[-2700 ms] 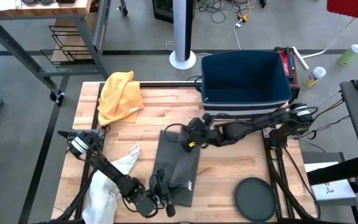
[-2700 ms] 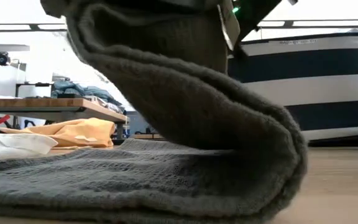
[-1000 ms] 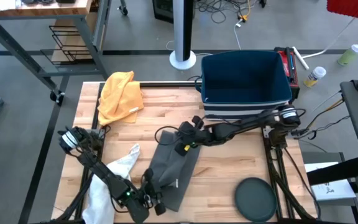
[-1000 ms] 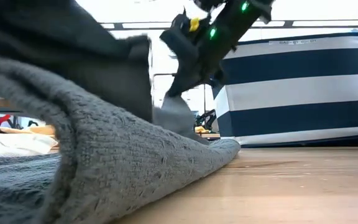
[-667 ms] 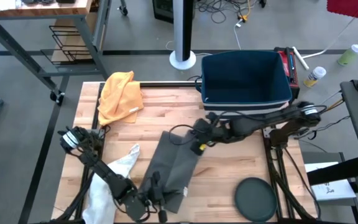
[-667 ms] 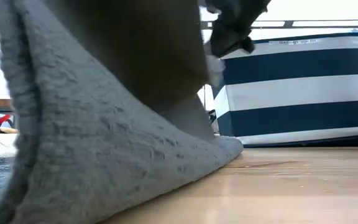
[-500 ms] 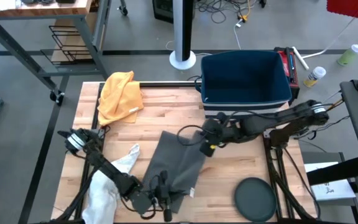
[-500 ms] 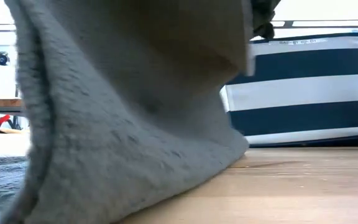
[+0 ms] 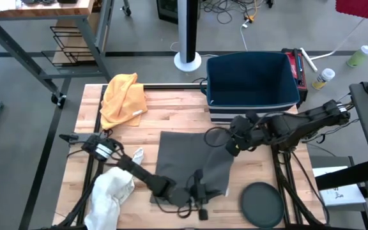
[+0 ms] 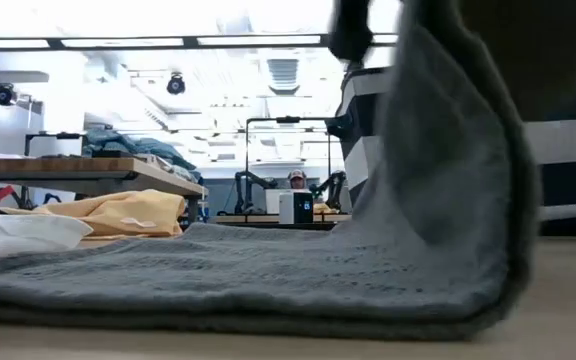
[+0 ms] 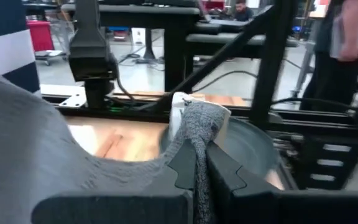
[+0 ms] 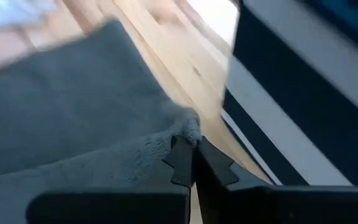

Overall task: Fold kitchen towel into neat rectangle
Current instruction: Fold the gray towel

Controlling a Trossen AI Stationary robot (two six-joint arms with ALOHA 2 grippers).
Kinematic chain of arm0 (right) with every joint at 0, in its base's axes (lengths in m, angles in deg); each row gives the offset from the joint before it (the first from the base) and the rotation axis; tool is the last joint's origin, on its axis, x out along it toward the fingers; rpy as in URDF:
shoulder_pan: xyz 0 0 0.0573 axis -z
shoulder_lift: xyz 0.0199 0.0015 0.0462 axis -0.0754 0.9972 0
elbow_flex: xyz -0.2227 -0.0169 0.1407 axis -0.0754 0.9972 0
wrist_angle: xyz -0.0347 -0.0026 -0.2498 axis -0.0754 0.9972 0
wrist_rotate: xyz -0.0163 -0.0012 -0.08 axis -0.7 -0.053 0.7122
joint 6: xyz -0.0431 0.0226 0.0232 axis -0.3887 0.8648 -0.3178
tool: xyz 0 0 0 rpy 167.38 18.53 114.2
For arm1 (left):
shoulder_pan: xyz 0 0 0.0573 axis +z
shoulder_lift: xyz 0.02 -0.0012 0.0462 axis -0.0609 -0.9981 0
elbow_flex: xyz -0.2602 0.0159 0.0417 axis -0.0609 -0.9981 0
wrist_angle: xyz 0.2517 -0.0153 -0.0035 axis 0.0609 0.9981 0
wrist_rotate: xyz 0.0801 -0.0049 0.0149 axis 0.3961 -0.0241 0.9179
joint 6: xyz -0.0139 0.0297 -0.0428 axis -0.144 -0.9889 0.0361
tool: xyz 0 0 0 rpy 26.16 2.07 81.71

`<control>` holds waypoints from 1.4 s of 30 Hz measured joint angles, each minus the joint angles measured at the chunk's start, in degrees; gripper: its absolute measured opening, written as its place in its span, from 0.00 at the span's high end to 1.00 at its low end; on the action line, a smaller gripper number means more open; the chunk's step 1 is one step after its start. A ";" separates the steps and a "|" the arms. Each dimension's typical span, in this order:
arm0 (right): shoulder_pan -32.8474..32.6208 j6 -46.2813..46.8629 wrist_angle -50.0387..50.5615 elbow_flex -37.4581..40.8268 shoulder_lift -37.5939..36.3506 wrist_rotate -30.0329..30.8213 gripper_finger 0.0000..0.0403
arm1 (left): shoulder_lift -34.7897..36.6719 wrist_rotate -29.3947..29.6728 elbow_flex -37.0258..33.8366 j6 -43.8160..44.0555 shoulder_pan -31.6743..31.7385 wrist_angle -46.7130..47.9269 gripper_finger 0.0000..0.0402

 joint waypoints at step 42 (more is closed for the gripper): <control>0.13 2.29 -27.00 15.31 1.53 -3.59 1.00 | -15.27 24.34 24.39 4.75 -4.16 29.95 0.99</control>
